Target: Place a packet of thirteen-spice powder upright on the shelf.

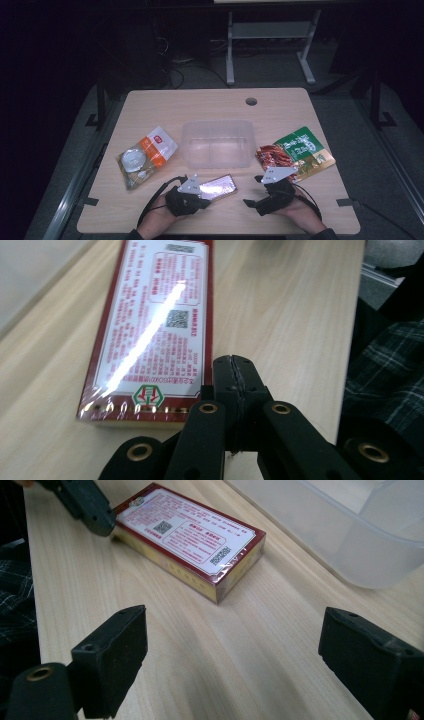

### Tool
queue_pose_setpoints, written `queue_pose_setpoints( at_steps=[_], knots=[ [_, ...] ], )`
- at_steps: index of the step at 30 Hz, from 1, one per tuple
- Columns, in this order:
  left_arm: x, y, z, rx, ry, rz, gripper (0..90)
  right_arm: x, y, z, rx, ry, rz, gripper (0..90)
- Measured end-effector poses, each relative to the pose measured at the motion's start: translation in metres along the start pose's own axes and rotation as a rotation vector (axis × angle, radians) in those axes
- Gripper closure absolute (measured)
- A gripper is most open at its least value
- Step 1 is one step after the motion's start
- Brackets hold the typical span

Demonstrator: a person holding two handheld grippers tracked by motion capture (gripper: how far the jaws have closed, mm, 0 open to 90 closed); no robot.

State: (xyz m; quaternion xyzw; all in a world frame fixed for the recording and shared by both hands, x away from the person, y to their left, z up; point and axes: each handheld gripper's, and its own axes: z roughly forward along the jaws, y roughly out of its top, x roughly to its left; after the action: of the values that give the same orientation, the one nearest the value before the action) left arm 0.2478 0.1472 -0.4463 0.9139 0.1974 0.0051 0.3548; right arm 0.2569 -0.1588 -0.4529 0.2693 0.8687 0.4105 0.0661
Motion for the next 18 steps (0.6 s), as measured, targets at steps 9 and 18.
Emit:
queue_pose_setpoints(
  at_steps=[9, 18],
  knots=[
    [0.010, -0.004, -0.003, 0.004, 0.029, -0.020, 89.9, 0.000, -0.002, 0.003, -0.001, -0.017, -0.011, 10.5],
    [0.025, 0.000, -0.032, -0.067, 0.012, 0.037, 69.9, 0.000, -0.001, 0.002, -0.011, -0.017, -0.006, 9.5]
  ],
)
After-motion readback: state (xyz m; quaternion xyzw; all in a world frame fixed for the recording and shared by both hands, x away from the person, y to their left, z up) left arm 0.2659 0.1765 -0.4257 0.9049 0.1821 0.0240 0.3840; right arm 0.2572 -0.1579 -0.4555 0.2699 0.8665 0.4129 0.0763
